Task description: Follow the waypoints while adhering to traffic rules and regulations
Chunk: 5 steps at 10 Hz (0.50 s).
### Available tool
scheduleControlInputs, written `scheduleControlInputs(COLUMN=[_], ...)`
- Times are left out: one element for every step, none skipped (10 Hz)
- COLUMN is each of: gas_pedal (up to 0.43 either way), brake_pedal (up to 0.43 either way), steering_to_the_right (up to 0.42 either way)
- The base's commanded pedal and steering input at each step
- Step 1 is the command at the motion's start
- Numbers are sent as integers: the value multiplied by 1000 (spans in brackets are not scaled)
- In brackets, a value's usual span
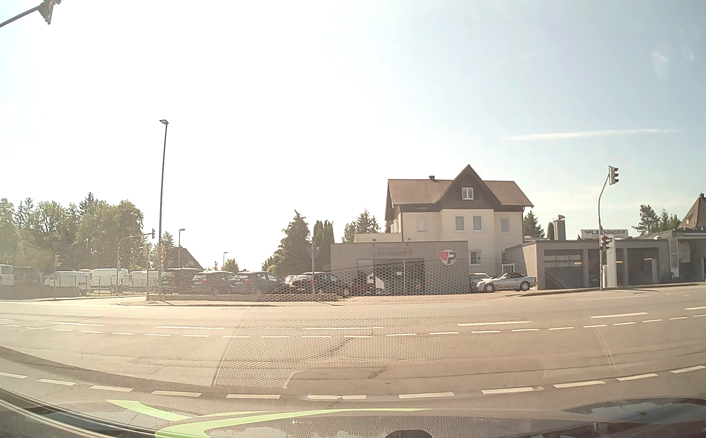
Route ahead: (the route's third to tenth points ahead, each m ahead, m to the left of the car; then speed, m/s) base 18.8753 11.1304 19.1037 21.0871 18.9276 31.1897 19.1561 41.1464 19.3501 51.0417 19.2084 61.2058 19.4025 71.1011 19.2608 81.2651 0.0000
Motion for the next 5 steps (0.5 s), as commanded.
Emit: scheduleControlInputs(gas_pedal=[0, 0, 0, 0, 0], brake_pedal=[354, 354, 354, 354, 354], steering_to_the_right=[-2, -2, -2, -2, -2])
